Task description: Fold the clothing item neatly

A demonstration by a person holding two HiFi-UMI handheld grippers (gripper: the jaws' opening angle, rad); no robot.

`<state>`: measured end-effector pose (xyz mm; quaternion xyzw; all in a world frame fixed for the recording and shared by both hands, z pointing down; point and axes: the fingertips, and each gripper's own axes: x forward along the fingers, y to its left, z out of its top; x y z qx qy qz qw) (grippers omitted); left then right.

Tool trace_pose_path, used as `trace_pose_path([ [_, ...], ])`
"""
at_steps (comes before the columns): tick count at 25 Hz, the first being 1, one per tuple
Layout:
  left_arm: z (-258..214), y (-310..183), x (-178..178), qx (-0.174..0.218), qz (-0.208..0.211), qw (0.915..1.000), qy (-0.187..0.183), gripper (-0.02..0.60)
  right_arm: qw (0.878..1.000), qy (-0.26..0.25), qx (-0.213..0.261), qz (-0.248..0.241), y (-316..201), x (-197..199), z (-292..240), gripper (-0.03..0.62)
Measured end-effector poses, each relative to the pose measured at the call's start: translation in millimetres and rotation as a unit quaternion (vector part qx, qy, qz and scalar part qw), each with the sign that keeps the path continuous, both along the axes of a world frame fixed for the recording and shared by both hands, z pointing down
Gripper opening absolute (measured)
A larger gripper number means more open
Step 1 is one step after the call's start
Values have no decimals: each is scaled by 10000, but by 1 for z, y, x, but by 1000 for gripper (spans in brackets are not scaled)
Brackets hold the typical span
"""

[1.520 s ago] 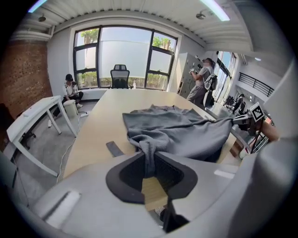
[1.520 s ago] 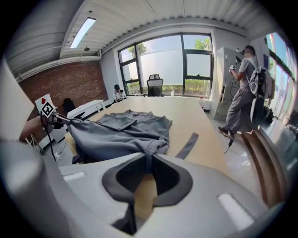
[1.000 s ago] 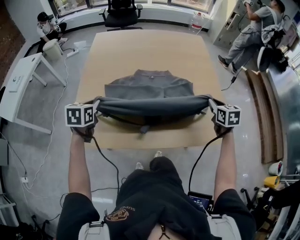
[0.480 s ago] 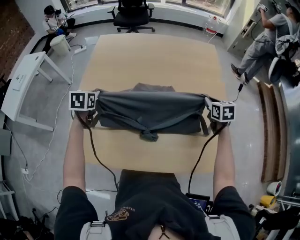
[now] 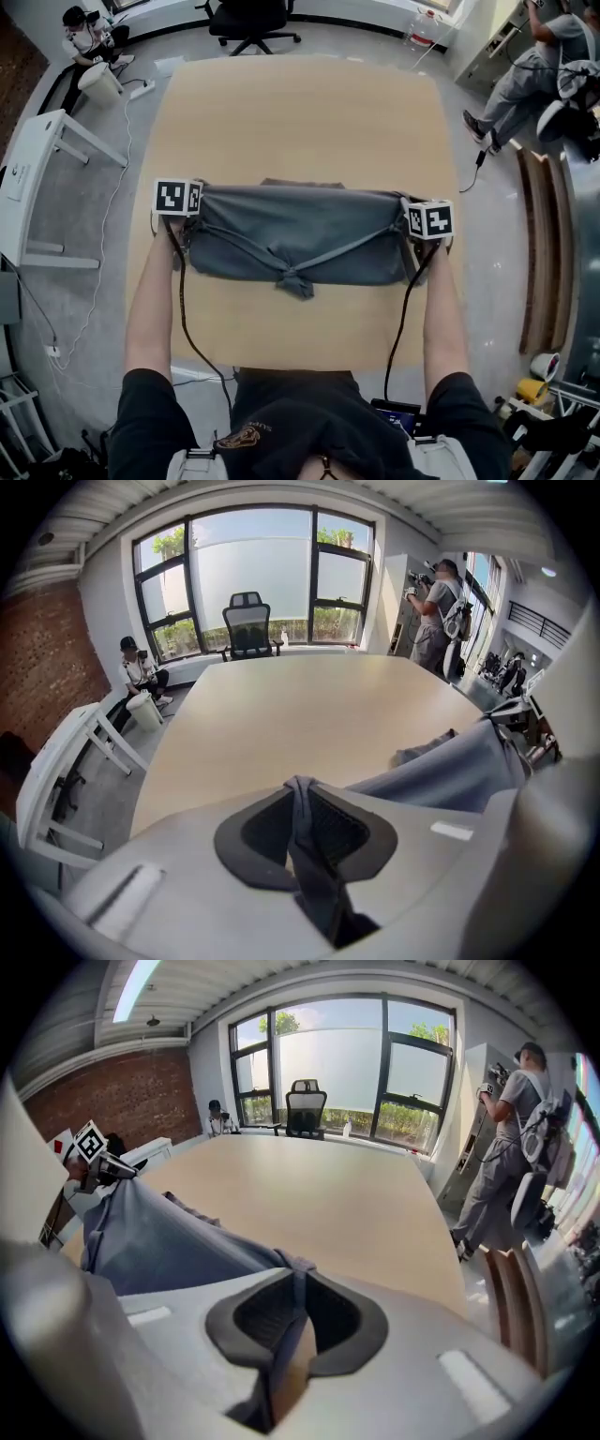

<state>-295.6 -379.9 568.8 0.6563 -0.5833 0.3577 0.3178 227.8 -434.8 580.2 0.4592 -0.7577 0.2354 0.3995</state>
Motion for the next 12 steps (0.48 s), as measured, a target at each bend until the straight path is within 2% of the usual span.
trace_pose_path([
  [7, 56, -25, 4, -353, 27, 9993, -91, 52, 9991, 108, -368, 157, -19, 1, 42, 41],
  [9, 62, -25, 6, -368, 73, 9993, -8, 55, 9988, -91, -435, 199, -22, 0, 45, 44],
  [12, 54, -28, 8, -188, 202, 9991, 319, 86, 9954, -704, -531, 373, -25, 3, 37, 75],
])
